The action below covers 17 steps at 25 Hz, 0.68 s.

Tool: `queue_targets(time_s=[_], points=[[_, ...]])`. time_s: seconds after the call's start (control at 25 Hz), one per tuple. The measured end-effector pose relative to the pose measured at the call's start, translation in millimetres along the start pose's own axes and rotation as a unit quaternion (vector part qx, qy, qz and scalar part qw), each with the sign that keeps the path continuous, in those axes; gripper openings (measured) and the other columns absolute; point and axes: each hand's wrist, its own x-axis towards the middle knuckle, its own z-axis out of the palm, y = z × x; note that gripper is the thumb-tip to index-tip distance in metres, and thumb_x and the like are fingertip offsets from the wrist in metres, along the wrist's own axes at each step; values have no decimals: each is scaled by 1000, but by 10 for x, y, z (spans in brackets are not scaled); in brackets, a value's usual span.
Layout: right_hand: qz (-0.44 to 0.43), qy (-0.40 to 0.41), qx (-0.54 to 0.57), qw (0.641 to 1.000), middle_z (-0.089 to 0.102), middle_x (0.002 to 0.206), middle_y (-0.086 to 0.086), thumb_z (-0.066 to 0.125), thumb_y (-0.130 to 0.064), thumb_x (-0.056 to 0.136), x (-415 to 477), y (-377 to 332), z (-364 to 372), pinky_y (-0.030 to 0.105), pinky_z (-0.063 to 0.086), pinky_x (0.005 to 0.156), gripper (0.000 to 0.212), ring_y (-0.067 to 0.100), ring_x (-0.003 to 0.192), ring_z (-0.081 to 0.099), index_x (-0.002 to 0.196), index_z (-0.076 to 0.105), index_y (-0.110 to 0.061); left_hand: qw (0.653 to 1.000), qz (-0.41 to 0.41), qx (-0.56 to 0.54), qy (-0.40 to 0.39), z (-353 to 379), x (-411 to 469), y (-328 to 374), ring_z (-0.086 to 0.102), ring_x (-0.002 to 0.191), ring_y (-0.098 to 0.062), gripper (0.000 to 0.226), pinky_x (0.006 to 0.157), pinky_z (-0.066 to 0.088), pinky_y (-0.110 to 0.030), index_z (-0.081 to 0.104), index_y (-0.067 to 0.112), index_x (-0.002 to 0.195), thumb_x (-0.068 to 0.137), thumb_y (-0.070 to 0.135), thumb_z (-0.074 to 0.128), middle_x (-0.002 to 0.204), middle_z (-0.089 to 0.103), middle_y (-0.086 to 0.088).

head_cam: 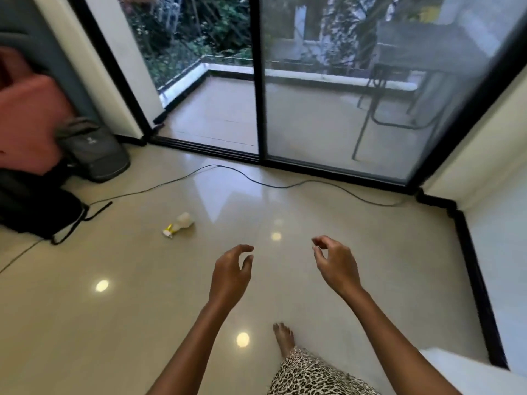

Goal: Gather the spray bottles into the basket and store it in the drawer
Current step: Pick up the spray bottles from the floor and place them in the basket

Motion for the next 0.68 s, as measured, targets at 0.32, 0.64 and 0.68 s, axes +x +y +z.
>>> queue_targets(time_s=[0.32, 0.64, 0.68], points=[[-93, -118, 1, 989, 72, 101, 3, 56, -18, 89, 1692, -956, 895, 27, 50, 76, 18, 18, 92, 66, 104, 66, -16, 988, -121, -11, 93, -567, 1399, -497, 59, 105, -16, 19, 84, 40, -23, 65, 17, 103, 87, 13, 56, 108, 69, 0], [-153, -237, -67, 957, 71, 105, 4, 52, -21, 90, 3042, -2054, 2617, 33, 52, 78, 22, 22, 95, 65, 109, 64, -18, 974, -196, -13, 109, -1209, 2882, -1696, 58, 108, -21, 20, 87, 40, -26, 65, 13, 104, 86, 12, 56, 111, 68, -6], [-154, -248, -79, 953, 70, 107, 5, 52, -21, 90, 3217, -2201, 2886, 33, 52, 79, 23, 22, 97, 65, 110, 63, -18, 973, -205, -15, 102, -1310, 3123, -1913, 58, 109, -22, 20, 86, 40, -26, 65, 13, 105, 86, 12, 56, 111, 68, -6]])
